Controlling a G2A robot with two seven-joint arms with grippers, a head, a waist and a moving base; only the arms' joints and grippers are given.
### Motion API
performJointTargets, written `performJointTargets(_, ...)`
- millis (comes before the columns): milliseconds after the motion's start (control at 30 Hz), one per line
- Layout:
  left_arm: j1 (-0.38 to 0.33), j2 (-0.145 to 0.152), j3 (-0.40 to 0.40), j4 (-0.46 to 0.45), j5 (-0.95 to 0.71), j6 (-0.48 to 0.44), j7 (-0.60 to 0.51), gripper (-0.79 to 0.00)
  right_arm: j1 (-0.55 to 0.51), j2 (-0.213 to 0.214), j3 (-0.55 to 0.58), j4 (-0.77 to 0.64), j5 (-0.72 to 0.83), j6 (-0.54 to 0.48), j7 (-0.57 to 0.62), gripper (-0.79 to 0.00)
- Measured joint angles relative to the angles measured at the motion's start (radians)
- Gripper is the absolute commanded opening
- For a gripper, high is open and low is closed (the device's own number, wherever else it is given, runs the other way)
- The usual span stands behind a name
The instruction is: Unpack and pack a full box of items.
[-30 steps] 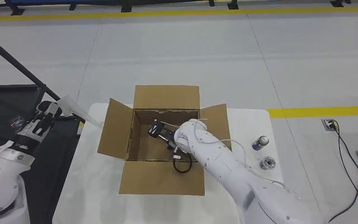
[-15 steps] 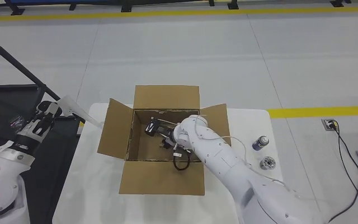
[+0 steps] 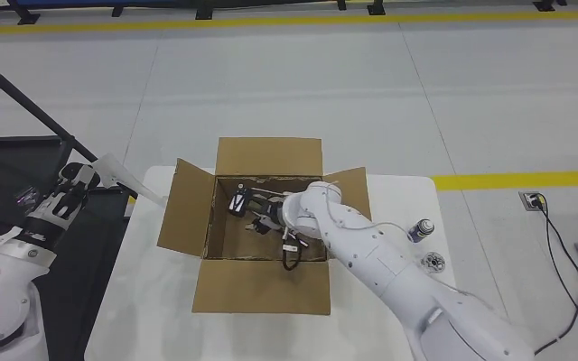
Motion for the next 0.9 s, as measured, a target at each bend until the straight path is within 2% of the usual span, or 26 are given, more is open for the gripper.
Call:
performJointTargets(67,0.000,0.000,0.000,0.000,0.000,0.000,0.000,-0.785,-0.042,0.040,0.043,-0.110,-0.026,0.016,0.036,-0.252)
performJointTargets(200,0.000,0.000,0.000,0.000,0.000,0.000,0.000,-0.785,-0.192,0.142,0.186,-0.434,-0.101,0.040,0.163,-0.200)
performJointTargets(233,0.000,0.000,0.000,0.000,0.000,0.000,0.000,-0.785,-0.233,0.163,0.224,-0.510,-0.119,0.043,0.194,-0.179)
performJointTargets(333,0.000,0.000,0.000,0.000,0.000,0.000,0.000,-0.785,-0.381,0.225,0.365,-0.757,-0.176,0.046,0.288,-0.028)
performJointTargets(400,0.000,0.000,0.000,0.000,0.000,0.000,0.000,-0.785,-0.483,0.258,0.473,-0.902,-0.223,0.077,0.330,0.000)
performJointTargets(600,0.000,0.000,0.000,0.000,0.000,0.000,0.000,-0.785,-0.752,0.318,0.799,-1.205,-0.262,0.151,0.354,0.000)
performJointTargets(700,0.000,0.000,0.000,0.000,0.000,0.000,0.000,-0.785,-0.866,0.333,0.954,-1.291,-0.244,0.201,0.364,0.000)
performJointTargets(800,0.000,0.000,0.000,0.000,0.000,0.000,0.000,-0.785,-0.978,0.342,1.110,-1.338,-0.208,0.287,0.360,0.000)
performJointTargets(900,0.000,0.000,0.000,0.000,0.000,0.000,0.000,-0.785,-1.063,0.347,1.247,-1.324,-0.151,0.351,0.371,0.000)
